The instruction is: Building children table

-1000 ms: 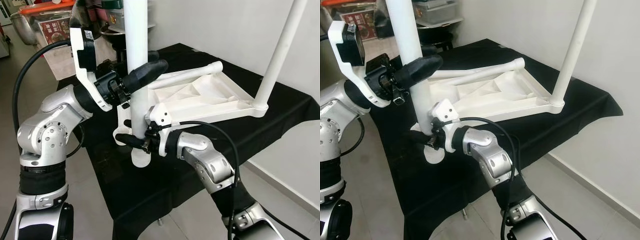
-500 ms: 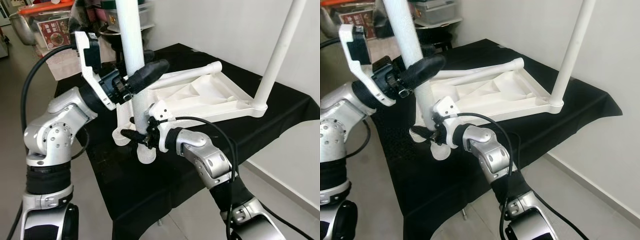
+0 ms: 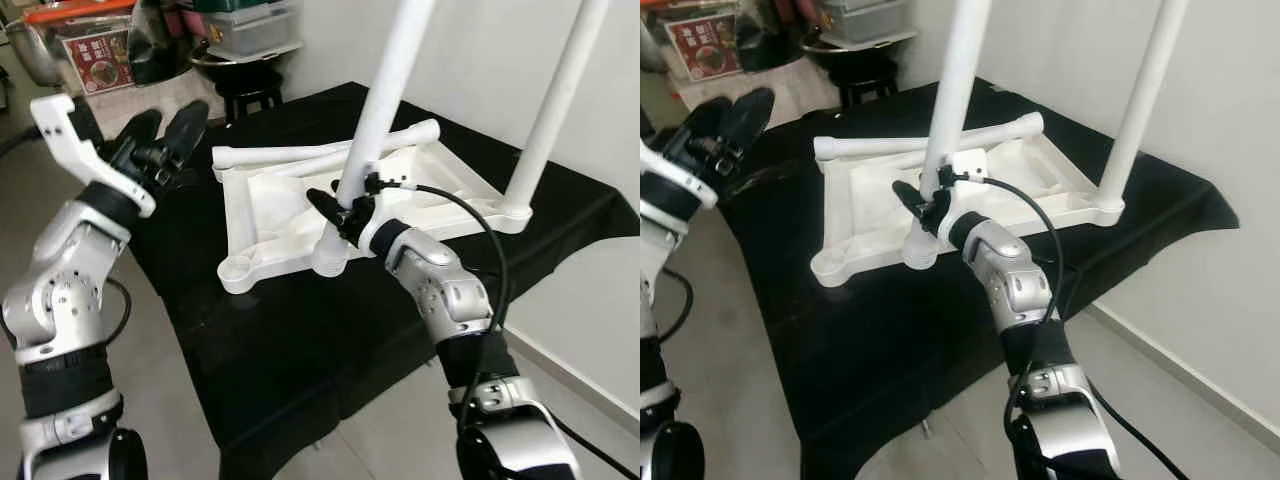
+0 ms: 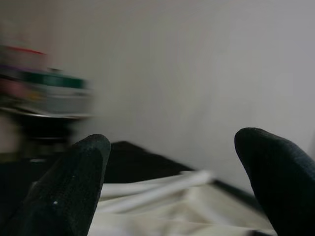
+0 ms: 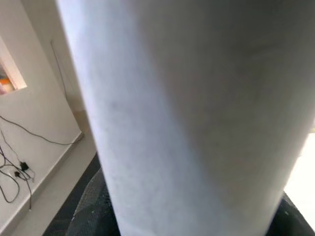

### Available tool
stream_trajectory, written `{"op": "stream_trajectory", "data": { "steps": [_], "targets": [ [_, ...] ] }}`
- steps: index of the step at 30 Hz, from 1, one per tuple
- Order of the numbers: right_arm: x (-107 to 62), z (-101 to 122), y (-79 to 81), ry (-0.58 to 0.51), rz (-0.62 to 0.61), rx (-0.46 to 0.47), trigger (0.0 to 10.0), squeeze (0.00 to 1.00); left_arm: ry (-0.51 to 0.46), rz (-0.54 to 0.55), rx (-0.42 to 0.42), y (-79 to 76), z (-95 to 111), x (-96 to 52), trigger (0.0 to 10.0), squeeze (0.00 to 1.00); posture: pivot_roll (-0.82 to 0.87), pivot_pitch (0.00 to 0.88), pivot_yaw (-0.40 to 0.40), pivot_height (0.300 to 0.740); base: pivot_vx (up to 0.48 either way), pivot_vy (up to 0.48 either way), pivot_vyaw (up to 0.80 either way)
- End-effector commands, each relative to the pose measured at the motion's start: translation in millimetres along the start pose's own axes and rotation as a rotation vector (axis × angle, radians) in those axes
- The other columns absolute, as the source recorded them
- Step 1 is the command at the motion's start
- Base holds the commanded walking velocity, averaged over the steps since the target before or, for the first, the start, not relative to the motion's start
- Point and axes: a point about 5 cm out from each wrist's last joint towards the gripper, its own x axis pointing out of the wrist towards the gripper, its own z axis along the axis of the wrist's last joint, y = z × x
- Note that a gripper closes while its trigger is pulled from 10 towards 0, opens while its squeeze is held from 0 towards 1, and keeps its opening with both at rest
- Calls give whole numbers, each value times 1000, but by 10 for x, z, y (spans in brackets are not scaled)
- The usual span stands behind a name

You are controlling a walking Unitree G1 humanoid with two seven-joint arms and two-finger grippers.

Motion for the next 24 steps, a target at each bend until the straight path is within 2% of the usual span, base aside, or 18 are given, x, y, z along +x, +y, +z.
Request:
{"op": "stream_trajectory", "data": {
  "steps": [1, 2, 4, 5, 6, 8, 11, 13, 14, 18, 22, 24],
  "targets": [
    [23, 63, 78, -50, 27, 2, 10000, 0, 118, 101, 72, 17, -289, -188, 10000, 0, -107, 63, 51, 740, 0, 0, 0],
    [25, 58, 108, -54, 37, 1, 10000, 0, 156, 122, 94, -18, -391, -268, 10000, 0, -106, 64, 51, 740, 0, 0, 0],
    [25, 58, 108, -54, 37, 1, 10000, 0, 156, 122, 94, -18, -391, -268, 10000, 0, -106, 64, 51, 740, 0, 0, 0],
    [-4, 31, 191, -59, 82, -45, 10000, 0, 234, 147, 111, -157, -624, -442, 10000, 0, -96, 70, 45, 740, 0, 0, 0],
    [-4, 31, 191, -59, 82, -45, 10000, 0, 234, 147, 111, -157, -624, -442, 10000, 0, -96, 70, 45, 740, 0, 0, 0],
    [-30, 16, 229, -66, 100, -66, 10000, 0, 285, 158, 142, -267, -770, -573, 10000, 0, -95, 70, 42, 740, 0, 0, 0],
    [-51, 12, 225, -72, 103, -56, 10000, 0, 302, 170, 139, -314, -827, -646, 10000, 0, -93, 70, 39, 740, 0, 0, 0],
    [-103, 6, 207, -80, 116, -37, 10000, 0, 339, 205, 130, -383, -923, -795, 10000, 0, -94, 65, 37, 740, 0, 0, 0],
    [-103, 6, 207, -80, 116, -37, 10000, 0, 339, 205, 130, -383, -923, -795, 10000, 0, -94, 65, 37, 740, 0, 0, 0],
    [-143, 4, 206, -83, 152, -54, 10000, 0, 395, 186, 133, -496, -1039, -963, 10000, 0, -93, 57, 37, 740, 0, 0, 791],
    [-142, 2, 210, -83, 160, -64, 10000, 0, 412, 170, 128, -547, -1079, -1012, 10000, 0, -93, 57, 37, 740, 0, 0, 800],
    [-134, 7, 215, -85, 158, -68, 10000, 0, 428, 136, 120, -609, -1119, -1047, 10000, 0, -91, 51, 36, 740, 0, 0, 0]
  ]
}}
